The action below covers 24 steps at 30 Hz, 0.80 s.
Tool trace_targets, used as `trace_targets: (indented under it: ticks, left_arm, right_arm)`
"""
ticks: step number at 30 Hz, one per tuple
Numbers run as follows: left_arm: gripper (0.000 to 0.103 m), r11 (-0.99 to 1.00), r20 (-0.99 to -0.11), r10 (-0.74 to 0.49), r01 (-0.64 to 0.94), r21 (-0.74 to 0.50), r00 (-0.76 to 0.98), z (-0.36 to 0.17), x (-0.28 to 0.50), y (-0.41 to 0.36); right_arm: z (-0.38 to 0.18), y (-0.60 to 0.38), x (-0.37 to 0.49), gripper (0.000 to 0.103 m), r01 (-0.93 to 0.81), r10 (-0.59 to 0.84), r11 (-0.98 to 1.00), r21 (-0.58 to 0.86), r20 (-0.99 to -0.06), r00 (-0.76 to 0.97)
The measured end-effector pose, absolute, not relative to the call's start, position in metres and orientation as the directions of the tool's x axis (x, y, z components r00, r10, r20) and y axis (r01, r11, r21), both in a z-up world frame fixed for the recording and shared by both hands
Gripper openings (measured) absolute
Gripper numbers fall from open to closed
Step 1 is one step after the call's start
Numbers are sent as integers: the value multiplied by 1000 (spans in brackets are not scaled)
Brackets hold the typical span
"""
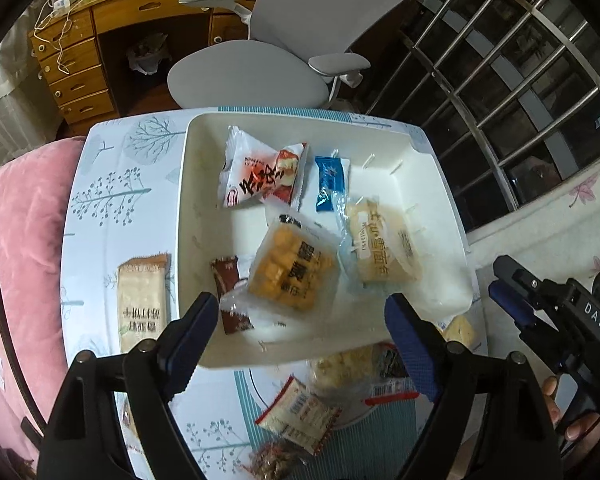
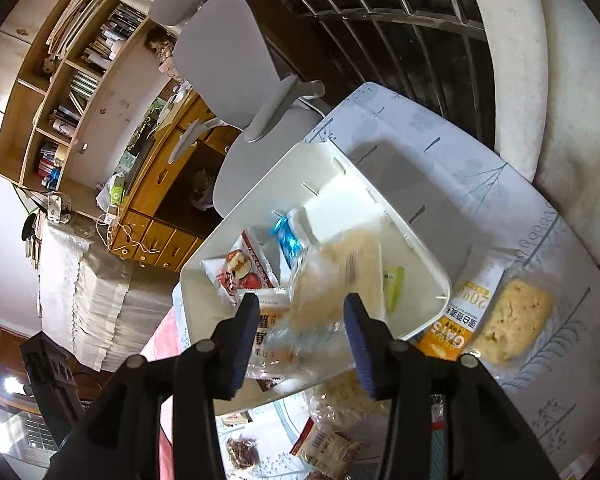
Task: Organize snacks
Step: 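Open both tools to drop the two bags into the white basket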
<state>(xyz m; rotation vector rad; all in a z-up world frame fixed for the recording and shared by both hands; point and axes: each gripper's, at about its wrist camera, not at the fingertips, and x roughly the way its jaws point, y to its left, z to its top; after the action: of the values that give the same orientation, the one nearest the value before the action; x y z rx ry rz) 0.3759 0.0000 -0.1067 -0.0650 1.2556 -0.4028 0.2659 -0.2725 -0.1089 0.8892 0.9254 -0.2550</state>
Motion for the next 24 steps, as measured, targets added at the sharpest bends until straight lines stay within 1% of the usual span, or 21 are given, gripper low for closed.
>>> trace_targets:
  ticks: [4,6,7,12,14,19,24]
  left_arm:
    - [84,925,-910,-337,266,-272,243,-98,360,-1]
    - [84,923,-906,-343,269,-275,250,-92,350,-1]
    - [84,922,-904,-346,269,-278,252,-89,345,-1]
    - [84,920,-898,-358,262,-292,256,-81,323,3]
    - [84,920,-897,-358,260,-293,258,-79,313,5]
    - [84,924,-899,-355,242,-295,258,-78,295,11]
    - [84,927,-899,-356,218,-305,255,-81,279,17]
  right_arm:
    - [-106,-273,256,47,533,183,630,565,-775,605]
    - [-104,-275,252,49,530,186,633,564,-776,603]
    - [-102,-275,250,51,530,185,639,558,-780,598]
    - [-99,-278,237,53,525,180,661,536,-793,583]
    - [-98,-279,231,56,527,180,667,527,-800,572]
    - [-99,-280,219,61,520,182,688,506,-814,551]
    - [-102,-277,212,62,509,180,720,472,-835,519]
